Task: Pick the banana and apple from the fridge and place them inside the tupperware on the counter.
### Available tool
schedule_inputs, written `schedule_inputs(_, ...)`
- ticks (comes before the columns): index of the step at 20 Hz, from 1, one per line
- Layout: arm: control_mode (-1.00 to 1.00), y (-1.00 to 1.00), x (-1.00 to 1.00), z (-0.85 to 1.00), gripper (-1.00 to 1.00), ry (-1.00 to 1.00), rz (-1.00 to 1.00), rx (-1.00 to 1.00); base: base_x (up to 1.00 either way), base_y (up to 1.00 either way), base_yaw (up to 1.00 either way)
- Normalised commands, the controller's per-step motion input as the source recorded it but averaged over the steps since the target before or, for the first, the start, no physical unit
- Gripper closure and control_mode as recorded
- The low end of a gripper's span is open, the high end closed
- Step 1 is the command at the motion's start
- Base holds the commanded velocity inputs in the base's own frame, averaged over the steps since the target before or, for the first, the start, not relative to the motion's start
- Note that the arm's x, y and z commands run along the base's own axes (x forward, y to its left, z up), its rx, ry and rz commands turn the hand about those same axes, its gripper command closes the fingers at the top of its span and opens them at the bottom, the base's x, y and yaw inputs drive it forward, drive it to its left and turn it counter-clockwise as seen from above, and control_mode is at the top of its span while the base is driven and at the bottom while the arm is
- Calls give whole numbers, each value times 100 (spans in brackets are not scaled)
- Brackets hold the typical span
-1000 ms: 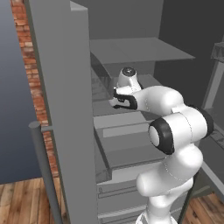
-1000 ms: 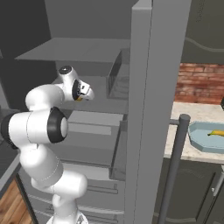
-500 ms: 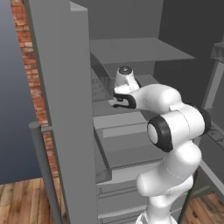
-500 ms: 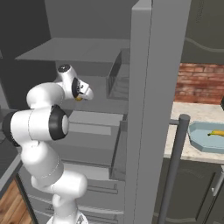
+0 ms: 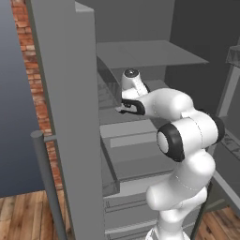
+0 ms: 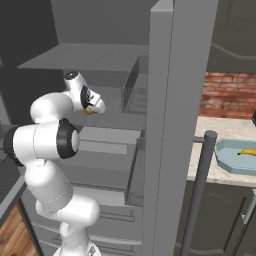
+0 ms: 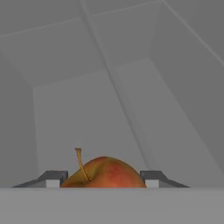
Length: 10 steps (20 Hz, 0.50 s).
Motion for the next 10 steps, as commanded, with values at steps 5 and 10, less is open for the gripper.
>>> schedule_inputs(5,-100,-7,-91,-26,100,-2,5,0,0,0,0)
schedule_inputs(10,-100,-28,-100,18,100,-21,13,0,0,0,0)
